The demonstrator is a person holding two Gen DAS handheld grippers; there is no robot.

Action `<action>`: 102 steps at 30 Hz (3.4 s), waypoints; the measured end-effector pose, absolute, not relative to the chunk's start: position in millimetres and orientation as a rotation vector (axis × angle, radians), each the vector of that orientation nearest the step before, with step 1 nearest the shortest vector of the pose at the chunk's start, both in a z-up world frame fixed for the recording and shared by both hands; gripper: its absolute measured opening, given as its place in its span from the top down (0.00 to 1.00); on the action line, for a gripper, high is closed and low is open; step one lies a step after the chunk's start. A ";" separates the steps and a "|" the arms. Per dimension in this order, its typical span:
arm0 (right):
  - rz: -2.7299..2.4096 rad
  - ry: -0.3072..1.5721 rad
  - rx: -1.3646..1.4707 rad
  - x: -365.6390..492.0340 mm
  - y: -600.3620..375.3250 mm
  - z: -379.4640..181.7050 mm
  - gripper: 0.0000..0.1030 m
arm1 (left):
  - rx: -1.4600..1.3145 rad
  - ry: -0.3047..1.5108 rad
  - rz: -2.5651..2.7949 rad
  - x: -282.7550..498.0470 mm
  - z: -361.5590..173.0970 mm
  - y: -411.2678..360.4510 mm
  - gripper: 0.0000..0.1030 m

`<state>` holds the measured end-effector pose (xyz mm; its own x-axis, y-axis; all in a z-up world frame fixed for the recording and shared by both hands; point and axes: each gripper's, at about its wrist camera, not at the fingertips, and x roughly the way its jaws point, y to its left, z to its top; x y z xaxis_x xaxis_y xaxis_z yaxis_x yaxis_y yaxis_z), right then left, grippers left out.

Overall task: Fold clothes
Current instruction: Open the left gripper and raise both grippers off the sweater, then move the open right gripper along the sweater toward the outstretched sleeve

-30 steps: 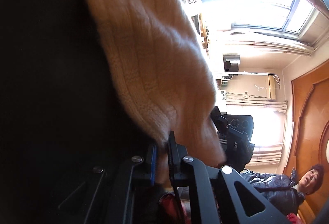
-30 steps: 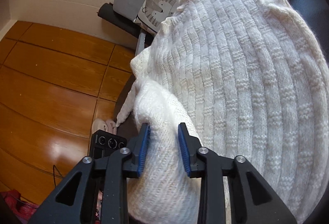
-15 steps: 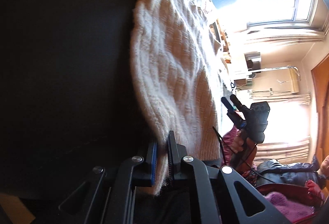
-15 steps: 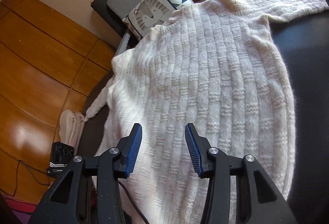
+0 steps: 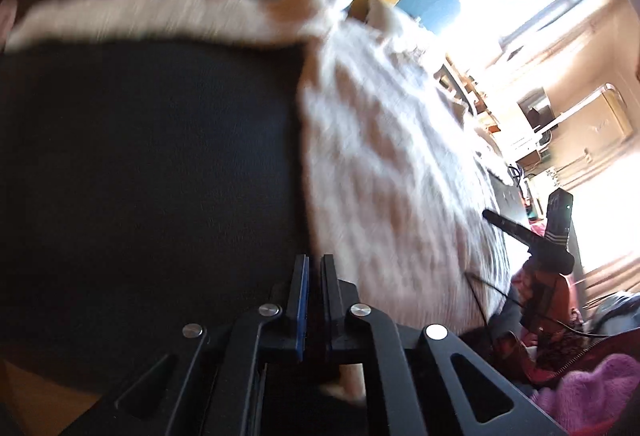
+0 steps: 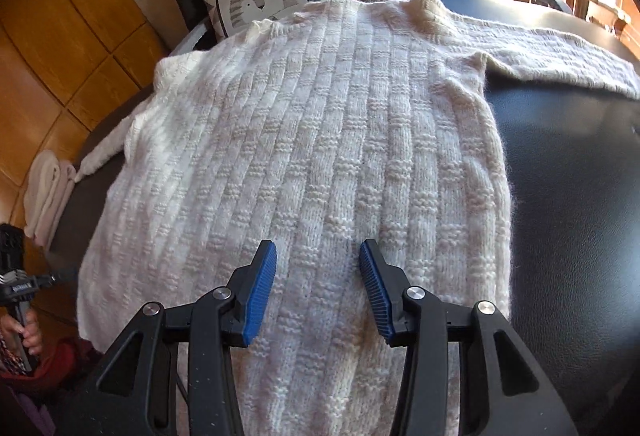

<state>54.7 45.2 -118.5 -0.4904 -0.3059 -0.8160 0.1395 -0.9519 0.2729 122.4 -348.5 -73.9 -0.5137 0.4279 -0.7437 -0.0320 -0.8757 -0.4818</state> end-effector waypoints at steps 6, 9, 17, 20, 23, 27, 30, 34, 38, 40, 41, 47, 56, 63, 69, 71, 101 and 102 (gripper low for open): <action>-2.576 -0.231 1.381 55.0 50.6 -107.9 0.55 | -1.236 -0.250 2.580 52.9 -53.6 -259.3 0.90; -2.587 -0.215 1.433 50.2 56.7 -118.0 0.55 | -1.271 -0.050 2.620 28.2 -57.0 -237.1 0.90; -2.626 -0.055 1.429 43.8 54.0 -123.0 0.55 | -1.375 -0.034 2.685 48.4 -118.6 -274.4 0.89; -2.621 -0.059 1.450 41.2 56.6 -124.2 0.55 | -1.388 -0.002 2.703 56.5 -114.8 -266.4 0.88; -2.567 -0.047 1.490 40.8 56.9 -122.5 0.54 | -1.417 0.015 2.686 60.1 -105.8 -259.8 0.88; -2.563 -0.122 1.415 30.0 61.4 -99.8 0.54 | -1.339 0.031 2.728 35.7 -75.8 -248.4 0.88; -2.636 -0.195 1.326 6.1 68.4 -84.8 0.54 | -1.281 0.042 2.798 -0.4 -61.4 -247.7 0.88; -2.723 -0.149 1.320 -51.3 68.8 -85.5 0.54 | -1.348 0.028 2.851 -64.3 -69.2 -255.3 0.88; -2.733 -0.117 1.399 -106.2 68.6 -93.9 0.55 | -1.440 0.015 2.891 -116.9 -88.7 -268.7 0.88; -2.730 -0.101 1.422 -125.4 68.3 -98.1 0.55 | -1.488 0.024 2.927 -133.2 -98.8 -277.0 0.88; -2.730 -0.091 1.425 -133.4 67.1 -99.1 0.55 | -1.510 0.014 2.941 -138.9 -103.1 -280.9 0.88; -2.715 -0.055 1.397 -164.3 51.2 -102.4 0.55 | -1.462 -0.048 2.996 -136.7 -112.5 -304.1 0.82; -2.760 -0.041 1.519 -201.4 60.2 -125.4 0.54 | -1.435 -0.037 3.096 -140.5 -116.9 -311.9 0.77; -2.785 -0.080 1.537 -207.2 62.4 -115.8 0.54 | -1.450 0.023 3.117 -149.4 -119.8 -307.2 0.77; -2.719 -0.098 1.354 -212.2 22.7 -95.9 0.54 | -1.443 0.062 3.131 -149.4 -120.5 -304.1 0.77; -2.676 -0.065 1.368 -222.4 6.2 -100.3 0.54 | -1.429 0.028 3.128 -148.0 -120.6 -306.9 0.77; -2.853 -0.210 1.523 -204.2 112.6 -125.4 0.63 | -1.399 -0.004 3.129 -147.4 -122.9 -308.6 0.76; -2.862 -0.193 1.518 -204.4 111.0 -125.7 0.63 | -1.400 0.001 3.130 -147.4 -122.9 -308.0 0.76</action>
<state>-204.4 111.0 -125.7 -0.5582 0.0355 -0.8289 -0.1467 -0.9876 0.0564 -147.4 -308.0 -122.9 -0.6323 -0.2593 -0.7300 0.2586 -0.9589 0.1166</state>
